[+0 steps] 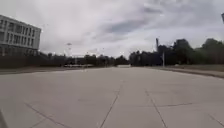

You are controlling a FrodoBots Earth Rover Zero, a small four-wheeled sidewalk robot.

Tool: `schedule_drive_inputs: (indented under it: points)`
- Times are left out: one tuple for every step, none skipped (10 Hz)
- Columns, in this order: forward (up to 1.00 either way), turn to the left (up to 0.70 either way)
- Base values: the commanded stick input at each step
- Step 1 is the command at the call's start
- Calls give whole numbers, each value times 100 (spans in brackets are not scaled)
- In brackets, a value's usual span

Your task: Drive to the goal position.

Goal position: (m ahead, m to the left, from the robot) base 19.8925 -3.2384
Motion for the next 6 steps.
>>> schedule_drive_inputs:
  points:
    - [100,0]
    - [100,0]
    - [100,0]
    - [100,0]
    - [100,0]
    - [100,0]
